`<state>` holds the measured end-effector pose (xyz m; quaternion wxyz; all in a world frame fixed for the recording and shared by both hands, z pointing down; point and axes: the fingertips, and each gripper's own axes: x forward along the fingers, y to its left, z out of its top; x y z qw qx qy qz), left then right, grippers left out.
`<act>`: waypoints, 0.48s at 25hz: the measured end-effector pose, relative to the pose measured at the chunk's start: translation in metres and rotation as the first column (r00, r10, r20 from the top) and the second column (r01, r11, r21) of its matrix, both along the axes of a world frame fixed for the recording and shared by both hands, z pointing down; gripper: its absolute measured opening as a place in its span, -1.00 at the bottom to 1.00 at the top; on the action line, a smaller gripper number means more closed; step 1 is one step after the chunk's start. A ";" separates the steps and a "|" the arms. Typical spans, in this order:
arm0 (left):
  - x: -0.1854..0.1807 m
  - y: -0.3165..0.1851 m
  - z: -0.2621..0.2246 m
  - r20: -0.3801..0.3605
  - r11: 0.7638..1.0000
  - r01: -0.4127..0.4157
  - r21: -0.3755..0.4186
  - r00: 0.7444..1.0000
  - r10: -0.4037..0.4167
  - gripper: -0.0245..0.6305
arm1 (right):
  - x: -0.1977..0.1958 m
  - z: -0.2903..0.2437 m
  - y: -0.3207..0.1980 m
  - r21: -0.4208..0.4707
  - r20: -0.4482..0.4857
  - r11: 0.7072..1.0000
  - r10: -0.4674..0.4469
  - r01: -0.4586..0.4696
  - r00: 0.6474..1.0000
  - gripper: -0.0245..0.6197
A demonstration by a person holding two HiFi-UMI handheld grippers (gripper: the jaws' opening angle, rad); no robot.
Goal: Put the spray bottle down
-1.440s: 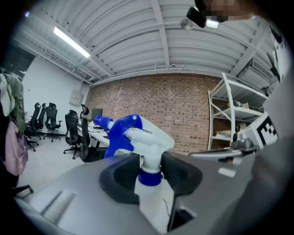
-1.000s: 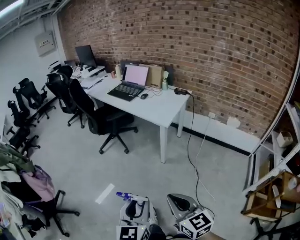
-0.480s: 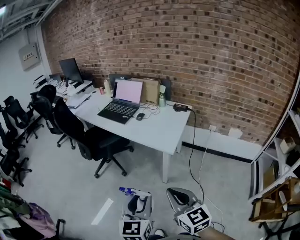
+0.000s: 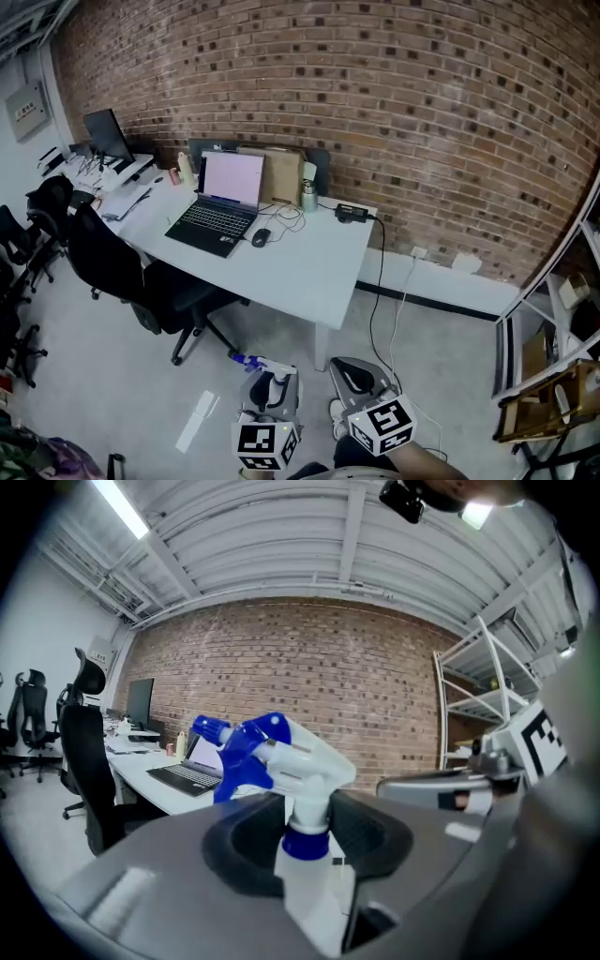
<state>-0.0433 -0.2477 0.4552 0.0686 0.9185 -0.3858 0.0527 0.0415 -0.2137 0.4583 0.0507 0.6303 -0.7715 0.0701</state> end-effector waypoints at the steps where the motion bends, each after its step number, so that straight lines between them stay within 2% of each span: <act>1: 0.010 -0.015 0.001 0.005 1.000 -0.003 -0.004 1.000 0.003 -0.49 | 0.009 0.001 -0.016 0.000 0.001 1.000 0.004 -0.004 1.000 -0.93; 6: 0.064 -0.098 -0.001 0.005 1.000 0.002 -0.016 1.000 -0.002 -0.49 | 0.063 -0.004 -0.100 0.017 -0.018 1.000 0.023 -0.022 1.000 -0.92; 12: 0.142 -0.201 -0.019 -0.046 1.000 0.003 0.026 0.999 -0.002 -0.49 | 0.131 -0.015 -0.203 0.041 -0.032 0.998 0.041 -0.040 0.999 -0.92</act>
